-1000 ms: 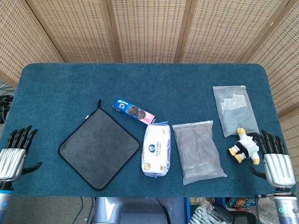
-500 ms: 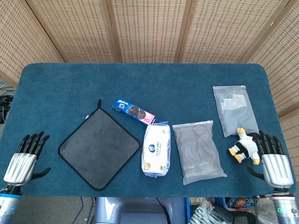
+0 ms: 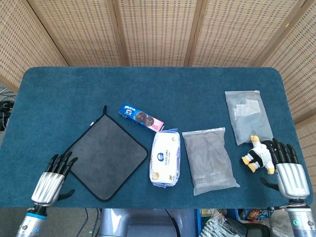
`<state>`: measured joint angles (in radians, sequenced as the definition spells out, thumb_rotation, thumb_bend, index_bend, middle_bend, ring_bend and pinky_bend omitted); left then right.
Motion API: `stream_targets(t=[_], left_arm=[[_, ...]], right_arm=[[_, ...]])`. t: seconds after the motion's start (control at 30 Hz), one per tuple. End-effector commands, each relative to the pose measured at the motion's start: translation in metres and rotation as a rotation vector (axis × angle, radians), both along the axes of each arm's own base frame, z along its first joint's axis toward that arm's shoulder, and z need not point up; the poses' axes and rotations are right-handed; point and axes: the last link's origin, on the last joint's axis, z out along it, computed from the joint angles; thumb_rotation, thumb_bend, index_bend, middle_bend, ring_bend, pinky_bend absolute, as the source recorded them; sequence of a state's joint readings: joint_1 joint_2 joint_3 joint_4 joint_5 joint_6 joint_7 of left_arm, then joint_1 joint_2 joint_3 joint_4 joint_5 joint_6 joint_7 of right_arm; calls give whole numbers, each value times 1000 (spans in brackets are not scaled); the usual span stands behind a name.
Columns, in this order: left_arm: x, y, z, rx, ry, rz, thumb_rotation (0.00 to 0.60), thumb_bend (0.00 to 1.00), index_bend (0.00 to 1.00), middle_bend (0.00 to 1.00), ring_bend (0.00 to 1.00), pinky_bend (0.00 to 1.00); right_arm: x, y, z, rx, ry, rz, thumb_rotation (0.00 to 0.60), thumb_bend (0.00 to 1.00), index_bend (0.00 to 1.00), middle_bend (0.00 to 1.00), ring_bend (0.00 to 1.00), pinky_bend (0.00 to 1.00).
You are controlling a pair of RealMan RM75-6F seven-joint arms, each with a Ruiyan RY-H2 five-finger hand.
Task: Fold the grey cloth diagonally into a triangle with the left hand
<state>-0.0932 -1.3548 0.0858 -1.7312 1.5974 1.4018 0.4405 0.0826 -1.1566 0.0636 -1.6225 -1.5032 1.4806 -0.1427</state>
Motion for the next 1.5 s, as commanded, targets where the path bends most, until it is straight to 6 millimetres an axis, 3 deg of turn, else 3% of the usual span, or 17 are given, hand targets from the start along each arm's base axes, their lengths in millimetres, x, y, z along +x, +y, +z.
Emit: stream_targets(t=[0.03,0.23,0.57,0.93,1.5], left_arm=[[11,-6,-20,-45,0,-13,600,165,103,0,0,0],[20,-9,-47,-102,21,-13,600,166,103,0,0,0],[29,-15,-73,-131,52,-10,600,165,103,0,0,0],[29,-20,-84,-159,82,-15,600,165,103,0,0,0],[35,-11,-97,-168,63,-19,600,165,103,0,0,0]], right_arm=[[0,0,0,3,-3,2,600,0,0,0,0,0],[0,0,0,4,-10,2,600,0,0,0,0,0],[-1,-1,2,-3,-26,2,600,0,0,0,0,0],[-3,-2,4,-10,-38,-1,600,0,0,0,0,0],[-2,-1,5,-15,-40,3,600,0,0,0,0,0]])
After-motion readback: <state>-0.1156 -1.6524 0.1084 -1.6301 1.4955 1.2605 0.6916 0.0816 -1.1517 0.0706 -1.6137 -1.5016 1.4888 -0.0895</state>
